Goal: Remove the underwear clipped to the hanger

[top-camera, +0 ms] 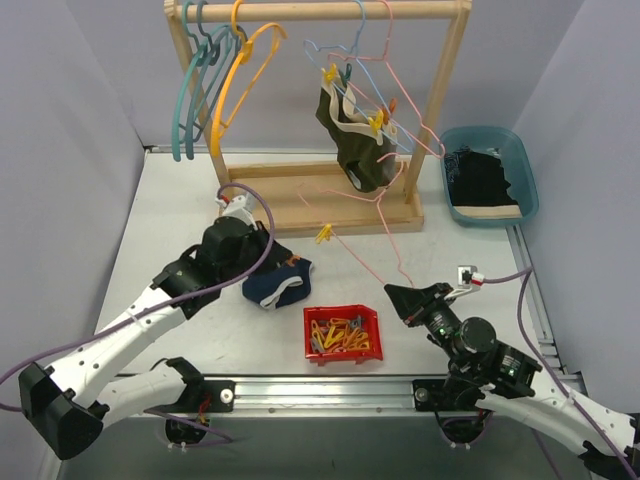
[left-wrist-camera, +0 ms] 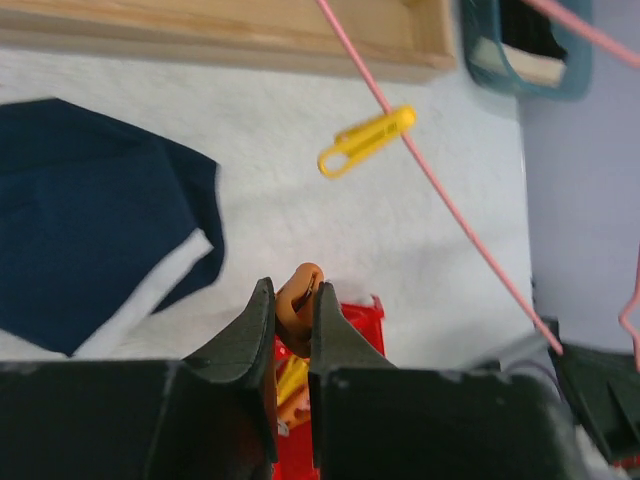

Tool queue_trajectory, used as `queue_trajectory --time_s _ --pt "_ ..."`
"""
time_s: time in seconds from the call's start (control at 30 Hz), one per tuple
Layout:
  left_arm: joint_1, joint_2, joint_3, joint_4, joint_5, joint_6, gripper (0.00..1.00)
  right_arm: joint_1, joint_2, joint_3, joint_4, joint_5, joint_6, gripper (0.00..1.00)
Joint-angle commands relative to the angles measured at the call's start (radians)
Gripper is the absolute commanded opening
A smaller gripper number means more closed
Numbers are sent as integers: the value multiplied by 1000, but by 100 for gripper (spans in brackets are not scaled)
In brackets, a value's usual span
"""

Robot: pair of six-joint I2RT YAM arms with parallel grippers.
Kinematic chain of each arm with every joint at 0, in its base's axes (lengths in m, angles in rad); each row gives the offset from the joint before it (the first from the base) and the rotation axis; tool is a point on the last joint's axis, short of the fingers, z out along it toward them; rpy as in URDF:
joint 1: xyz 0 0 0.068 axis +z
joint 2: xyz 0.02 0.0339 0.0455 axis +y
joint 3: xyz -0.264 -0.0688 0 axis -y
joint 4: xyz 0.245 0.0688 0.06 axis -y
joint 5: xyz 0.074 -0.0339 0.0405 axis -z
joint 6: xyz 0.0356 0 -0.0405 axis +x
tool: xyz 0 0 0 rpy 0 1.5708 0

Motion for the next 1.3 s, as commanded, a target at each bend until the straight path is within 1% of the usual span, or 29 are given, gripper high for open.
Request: queue_trajectory --time_s 0.0,0.03,0.13,0.17,0.23,0.3,0.43,0.53,0.57,0.63,0.67,0.73,0.77,0.8,0.9,0.93,1.0,1.03,1.1,1.13,1.2,1.23,1.27 --pt "-55 14 -54 219 290 28 3 4 -66 66 -95 101 -33 0" --pt "-135 29 -53 233 299 35 3 4 -66 72 -118 108 -33 0" --pt "-274 127 -9 257 284 78 3 4 -50 94 -167 124 -31 0" --pt "-295 153 -1 265 295 89 3 4 -43 97 -172 124 -28 0" --pt "-323 215 16 259 298 100 3 7 -30 100 -181 121 -24 0" --pt "-348 258 45 230 270 129 3 4 -32 104 -192 122 -19 0" --pt "-378 293 71 162 235 169 3 5 -56 108 -213 132 -19 0" --pt "-397 319 74 144 221 198 3 4 -63 108 -222 121 -20 0" --pt "-400 331 74 144 227 209 6 5 -60 109 -224 115 -20 0" --pt "-411 344 79 124 218 218 37 5 -60 112 -230 101 -20 0" --pt "-414 347 82 115 212 224 68 5 -60 114 -233 96 -20 0" --pt "-424 342 94 80 157 227 91 5 -66 118 -241 92 -20 0" --pt "-425 336 96 73 157 236 97 4 -70 121 -245 87 -20 0" --pt "-425 320 99 66 119 241 94 5 -72 124 -251 86 -22 0" --pt "-423 283 131 17 7 253 94 5 -79 129 -259 75 -22 0" --pt "-421 273 140 3 -64 253 94 4 -81 129 -261 72 -24 0" --pt "-418 241 142 13 -102 275 94 7 -89 132 -261 64 -17 0" --pt "-417 229 134 51 -142 287 94 4 -93 135 -261 61 -14 0" --pt "-414 179 62 120 -185 343 94 5 -113 141 -259 50 -2 0" --pt "-412 157 30 204 -225 360 94 5 -119 153 -259 46 1 0" --pt "-392 78 -84 294 -256 403 94 5 -135 166 -261 32 13 0" --pt "-382 48 -128 378 -267 413 94 4 -138 172 -259 12 28 0" --pt "-366 17 -165 421 -262 429 94 5 -138 181 -258 3 35 0"
